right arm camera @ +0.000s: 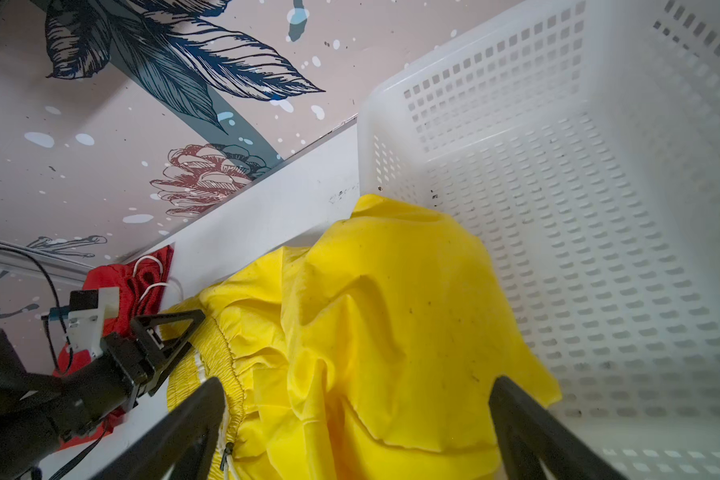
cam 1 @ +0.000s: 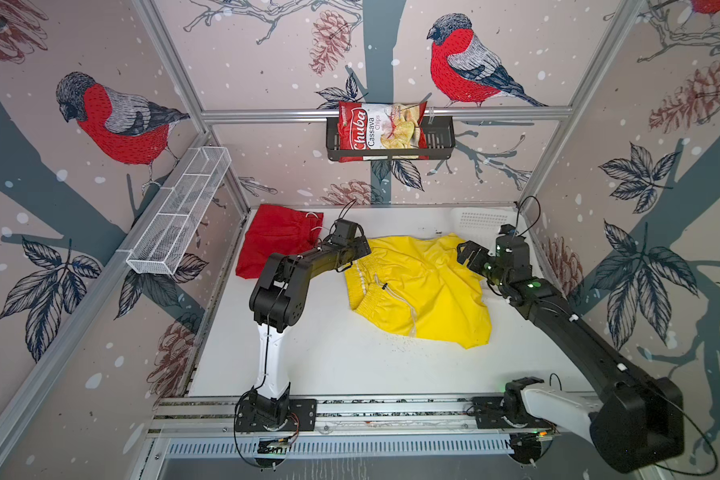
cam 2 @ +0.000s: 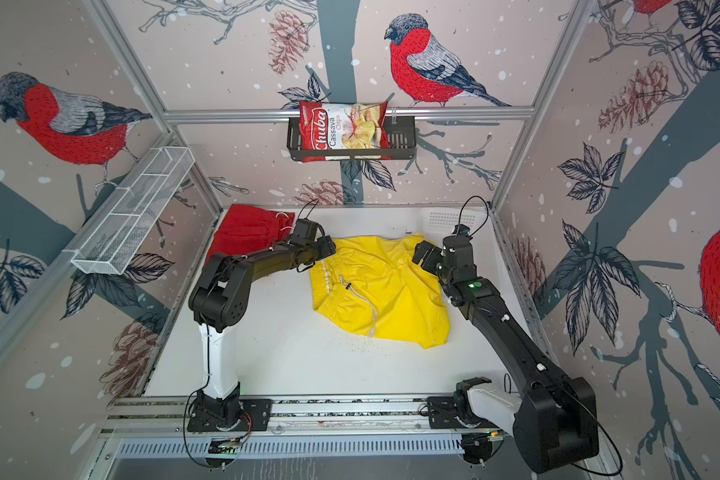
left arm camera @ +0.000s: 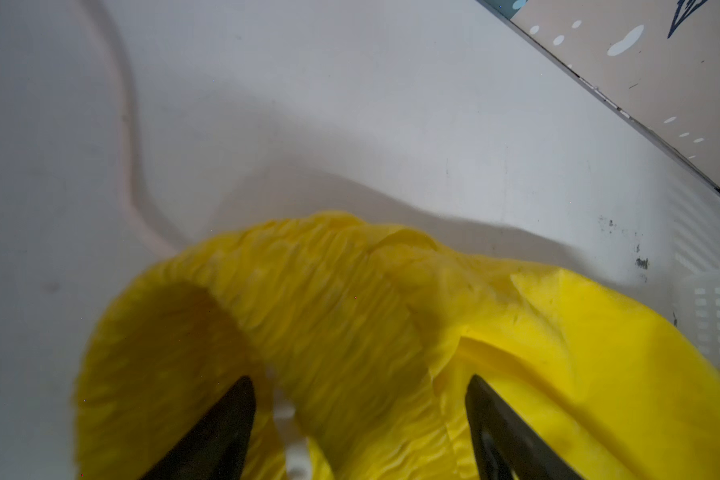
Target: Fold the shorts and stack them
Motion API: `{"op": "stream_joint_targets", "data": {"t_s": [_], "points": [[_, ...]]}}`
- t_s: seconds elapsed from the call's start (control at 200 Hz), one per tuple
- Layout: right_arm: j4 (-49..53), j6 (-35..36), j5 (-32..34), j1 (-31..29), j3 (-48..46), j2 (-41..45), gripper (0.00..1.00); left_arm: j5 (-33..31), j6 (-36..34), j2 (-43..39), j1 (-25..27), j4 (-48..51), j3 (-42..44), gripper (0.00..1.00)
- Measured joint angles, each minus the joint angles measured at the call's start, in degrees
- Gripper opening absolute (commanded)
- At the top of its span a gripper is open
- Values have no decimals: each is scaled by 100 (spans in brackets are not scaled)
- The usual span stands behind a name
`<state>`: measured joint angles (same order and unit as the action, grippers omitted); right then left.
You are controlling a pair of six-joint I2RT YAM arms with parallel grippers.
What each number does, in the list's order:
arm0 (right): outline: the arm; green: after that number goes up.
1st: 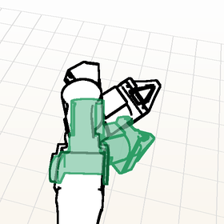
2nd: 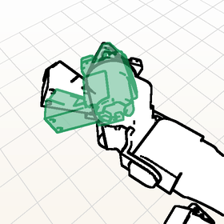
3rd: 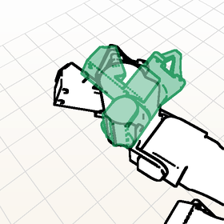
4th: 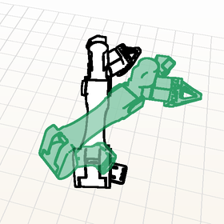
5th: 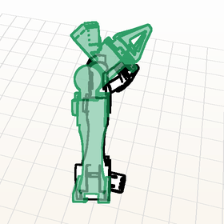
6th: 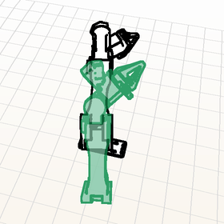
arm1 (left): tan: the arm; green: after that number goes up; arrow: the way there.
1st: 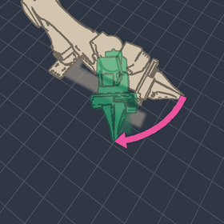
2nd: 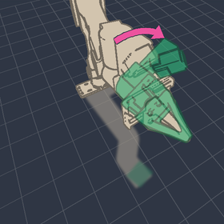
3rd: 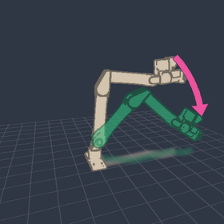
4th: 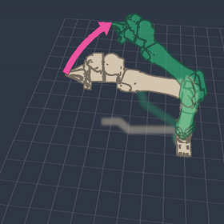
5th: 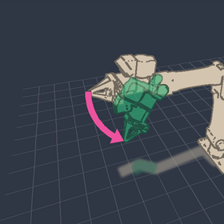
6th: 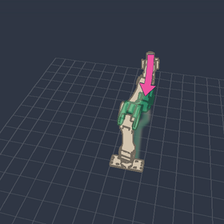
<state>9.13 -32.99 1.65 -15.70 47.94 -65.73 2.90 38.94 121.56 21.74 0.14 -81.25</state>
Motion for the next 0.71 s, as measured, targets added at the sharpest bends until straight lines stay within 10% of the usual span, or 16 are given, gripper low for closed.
{"op": "stream_joint_targets", "data": {"t_s": [0.22,0.705], "points": [[-17,0,-22,101,-35,-48,100,369,153,380,-125,-297,-282,0],[144,15,210,258,94,-560,96,1915,876,-1836,-850,-944,1154,0]]}}
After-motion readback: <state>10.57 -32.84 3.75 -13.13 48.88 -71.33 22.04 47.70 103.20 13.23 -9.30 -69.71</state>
